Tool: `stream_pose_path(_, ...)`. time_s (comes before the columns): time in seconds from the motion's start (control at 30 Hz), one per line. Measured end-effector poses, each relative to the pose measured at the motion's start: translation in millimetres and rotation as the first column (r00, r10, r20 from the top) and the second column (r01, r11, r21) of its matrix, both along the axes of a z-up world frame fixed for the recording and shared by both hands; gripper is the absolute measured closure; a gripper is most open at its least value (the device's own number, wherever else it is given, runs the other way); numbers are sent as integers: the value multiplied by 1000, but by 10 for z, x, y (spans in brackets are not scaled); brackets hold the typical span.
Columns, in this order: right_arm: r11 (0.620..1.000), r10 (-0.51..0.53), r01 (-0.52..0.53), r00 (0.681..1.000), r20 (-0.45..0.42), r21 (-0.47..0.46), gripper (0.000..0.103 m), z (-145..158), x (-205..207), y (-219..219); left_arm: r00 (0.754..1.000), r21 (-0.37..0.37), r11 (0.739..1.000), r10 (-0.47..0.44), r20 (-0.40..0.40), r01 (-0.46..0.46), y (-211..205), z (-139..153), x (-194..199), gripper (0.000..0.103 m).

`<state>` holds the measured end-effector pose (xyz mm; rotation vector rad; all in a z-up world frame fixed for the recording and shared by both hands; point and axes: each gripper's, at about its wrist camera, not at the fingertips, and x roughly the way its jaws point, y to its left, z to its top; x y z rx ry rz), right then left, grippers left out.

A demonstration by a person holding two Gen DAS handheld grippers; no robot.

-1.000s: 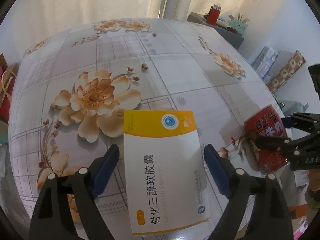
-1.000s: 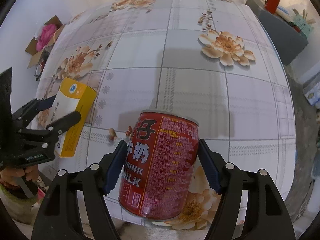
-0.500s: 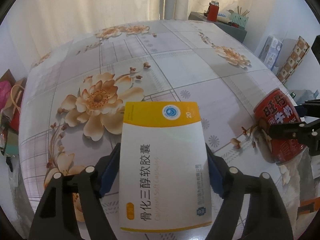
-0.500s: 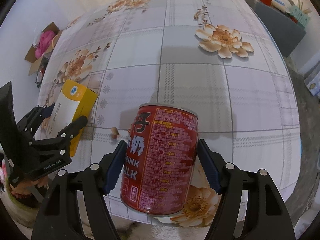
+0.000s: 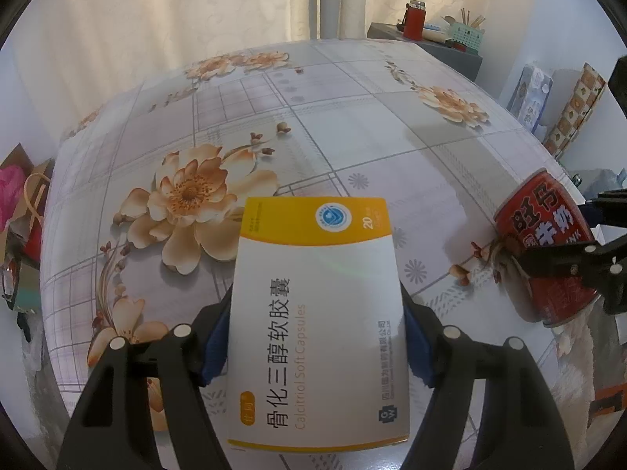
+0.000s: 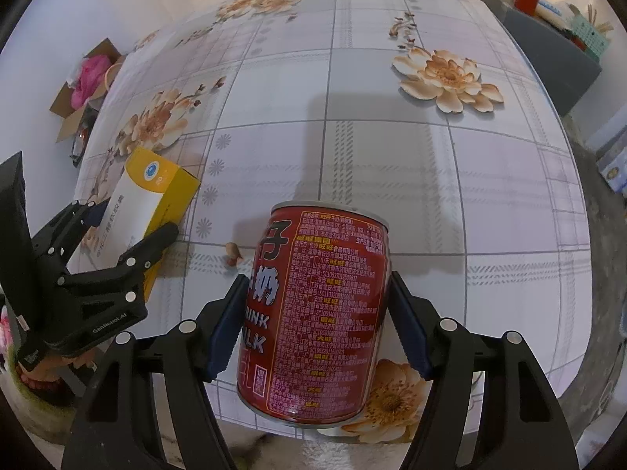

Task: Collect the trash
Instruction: 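Lift the can and box off the table with both grippers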

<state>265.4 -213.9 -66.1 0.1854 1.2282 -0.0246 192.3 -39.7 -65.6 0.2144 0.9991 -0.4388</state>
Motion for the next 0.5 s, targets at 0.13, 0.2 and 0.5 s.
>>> stream_pose_path(0.13, 999, -16, 16, 1000, -6, 44, 36, -9, 13, -57, 1000, 12, 1000, -4, 10, 4, -17, 1, -15, 32)
stream_pose_path(0.2, 998, -22, 22, 1000, -9, 60, 36, -18, 24, -76, 1000, 13, 1000, -4, 11, 4, -17, 2, -19, 33)
stream_pose_path(0.5, 996, -23, 25, 999, -29, 82, 38, -93, 58, -58, 1000, 18, 1000, -5, 15, 5, -26, 2, -27, 33)
